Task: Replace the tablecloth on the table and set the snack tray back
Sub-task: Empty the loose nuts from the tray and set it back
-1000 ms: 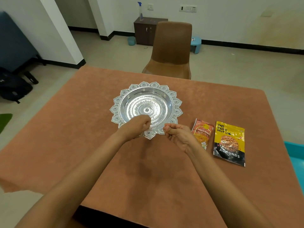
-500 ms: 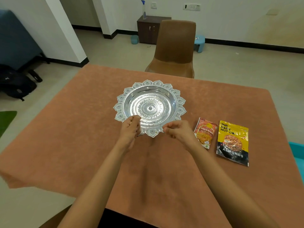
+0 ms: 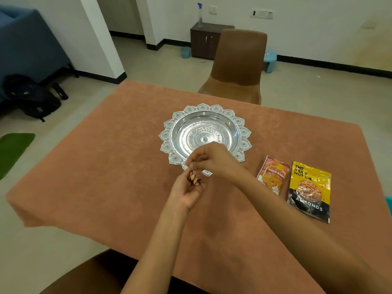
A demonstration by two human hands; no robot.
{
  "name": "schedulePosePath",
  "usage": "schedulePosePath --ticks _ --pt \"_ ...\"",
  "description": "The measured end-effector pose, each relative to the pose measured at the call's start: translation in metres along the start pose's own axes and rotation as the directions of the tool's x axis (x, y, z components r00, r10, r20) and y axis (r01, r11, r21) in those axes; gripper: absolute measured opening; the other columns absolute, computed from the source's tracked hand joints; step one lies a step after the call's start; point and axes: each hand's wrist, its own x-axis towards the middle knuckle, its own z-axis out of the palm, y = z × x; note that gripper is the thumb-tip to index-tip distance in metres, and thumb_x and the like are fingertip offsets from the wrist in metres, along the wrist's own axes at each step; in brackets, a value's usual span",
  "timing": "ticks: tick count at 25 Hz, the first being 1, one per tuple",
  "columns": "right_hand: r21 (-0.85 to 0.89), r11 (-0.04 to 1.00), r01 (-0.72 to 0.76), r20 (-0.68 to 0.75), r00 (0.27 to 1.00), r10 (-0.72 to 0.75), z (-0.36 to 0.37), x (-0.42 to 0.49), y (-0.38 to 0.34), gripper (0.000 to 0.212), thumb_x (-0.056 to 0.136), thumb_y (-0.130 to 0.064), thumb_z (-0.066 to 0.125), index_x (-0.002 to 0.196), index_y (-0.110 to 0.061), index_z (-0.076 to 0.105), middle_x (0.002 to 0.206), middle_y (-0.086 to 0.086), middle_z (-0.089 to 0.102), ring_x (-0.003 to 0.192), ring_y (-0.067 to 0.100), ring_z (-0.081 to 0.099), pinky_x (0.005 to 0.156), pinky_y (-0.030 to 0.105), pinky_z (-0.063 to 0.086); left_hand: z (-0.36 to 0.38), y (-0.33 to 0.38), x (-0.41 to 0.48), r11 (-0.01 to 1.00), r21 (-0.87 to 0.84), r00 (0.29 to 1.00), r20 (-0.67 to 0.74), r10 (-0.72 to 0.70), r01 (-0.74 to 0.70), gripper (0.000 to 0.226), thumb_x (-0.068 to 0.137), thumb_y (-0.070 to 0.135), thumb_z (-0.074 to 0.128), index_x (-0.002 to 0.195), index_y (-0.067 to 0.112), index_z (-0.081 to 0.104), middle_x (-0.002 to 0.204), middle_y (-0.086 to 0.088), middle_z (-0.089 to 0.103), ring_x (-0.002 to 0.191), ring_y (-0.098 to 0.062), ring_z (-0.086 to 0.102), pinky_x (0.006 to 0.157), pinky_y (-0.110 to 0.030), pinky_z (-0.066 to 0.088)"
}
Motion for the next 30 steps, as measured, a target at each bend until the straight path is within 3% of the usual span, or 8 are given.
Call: schedulePosePath --ticks 4,10,14,17,20,24,26,30 --pt "-0.342 0.930 0.132 -0.068 0.984 -0.165 0.021 0.002 -0.005 0.020 0.081 0.000 0.060 0.091 -0.009 0.075 0.079 0.007 0.073 0.072 0.014 0.065 0.078 0.027 0.051 0.031 0.004 0.001 0.999 -0.011 0.999 0.007 0.053 -0.053 0.028 0.071 -0.009 0.040 0.048 0.004 0.049 0.037 -0.003 0.042 0.029 -0.007 0.044 0.039 -0.009 0.040" --pt "-0.689 0.710 0.147 -0.006 0.978 -0.208 0.008 0.046 -0.014 0.027 0.081 -0.005 0.053 0.096 -0.015 0.073 0.088 0.008 0.071 0.081 0.026 0.064 0.074 0.037 0.052 0.064 0.041 0.035 0.981 0.108 0.987 0.022 0.160 -0.161 0.048 0.093 -0.004 0.031 0.049 0.012 0.041 0.035 0.001 0.034 0.027 -0.005 0.036 0.034 -0.012 0.036" --pt "-0.581 0.798 0.159 -0.126 0.951 -0.281 -0.009 0.067 -0.013 0.020 0.070 0.000 0.062 0.081 -0.012 0.074 0.081 0.006 0.068 0.078 0.023 0.062 0.071 0.037 0.051 0.083 0.050 0.036 0.996 0.036 0.990 0.118 0.081 -0.086 0.046 0.086 -0.011 0.032 0.046 -0.001 0.053 0.041 -0.006 0.045 0.028 -0.009 0.043 0.033 -0.010 0.031" --pt "-0.437 0.862 0.258 -0.163 0.919 -0.358 -0.013 0.070 -0.008 0.027 0.071 0.007 0.058 0.083 -0.009 0.075 0.077 0.000 0.072 0.072 0.007 0.063 0.068 0.013 0.046 0.089 0.050 0.035 0.992 -0.010 0.985 0.115 0.127 -0.127 0.030 0.077 -0.015 0.037 0.056 -0.004 0.055 0.046 -0.012 0.053 0.034 -0.016 0.054 0.039 -0.018 0.047" --pt "-0.221 0.968 0.121 -0.250 0.952 -0.176 -0.031 0.062 0.009 0.012 0.081 -0.005 0.068 0.088 -0.011 0.075 0.077 -0.009 0.069 0.065 -0.010 0.058 0.061 0.007 0.040 0.077 0.055 0.048 0.990 -0.090 0.993 0.053 0.110 -0.105 0.026 0.094 -0.005 0.035 0.074 0.004 0.049 0.053 -0.008 0.051 0.042 -0.012 0.049 0.047 -0.018 0.048" --pt "-0.480 0.871 -0.102 0.063 0.987 0.150 -0.045 0.047 0.052 0.030 0.066 -0.034 0.086 0.087 -0.015 0.075 0.080 -0.006 0.069 0.074 -0.001 0.059 0.067 0.022 0.045 0.062 0.069 0.058 0.987 -0.106 0.990 0.060 0.126 -0.119 0.029 0.099 0.005 0.038 0.072 0.007 0.046 0.046 -0.004 0.048 0.037 -0.008 0.044 0.039 -0.016 0.038" --pt "-0.500 0.862 -0.090 0.109 0.980 0.166 -0.037 0.046 0.062 0.032 0.062 -0.034 0.088 0.086 -0.016 0.075 0.084 -0.002 0.070 0.081 0.009 0.062 0.074 0.026 0.047 0.059 0.074 0.061 0.989 -0.098 0.991 0.063 0.120 -0.113 0.028 0.100 0.009 0.040 0.073 0.007 0.047 0.048 -0.004 0.049 0.036 -0.009 0.045 0.039 -0.016 0.039" --pt "-0.448 0.893 -0.041 0.146 0.982 0.119 -0.037 0.048 0.064 0.023 0.065 -0.033 0.086 0.078 -0.017 0.075 0.073 -0.004 0.071 0.069 0.006 0.063 0.063 0.019 0.046 0.051 0.077 0.066 0.987 -0.122 0.992 0.058 0.109 -0.101 0.028 0.100 0.013 0.040 0.073 0.008 0.047 0.048 -0.003 0.050 0.036 -0.009 0.046 0.038 -0.016 0.040"
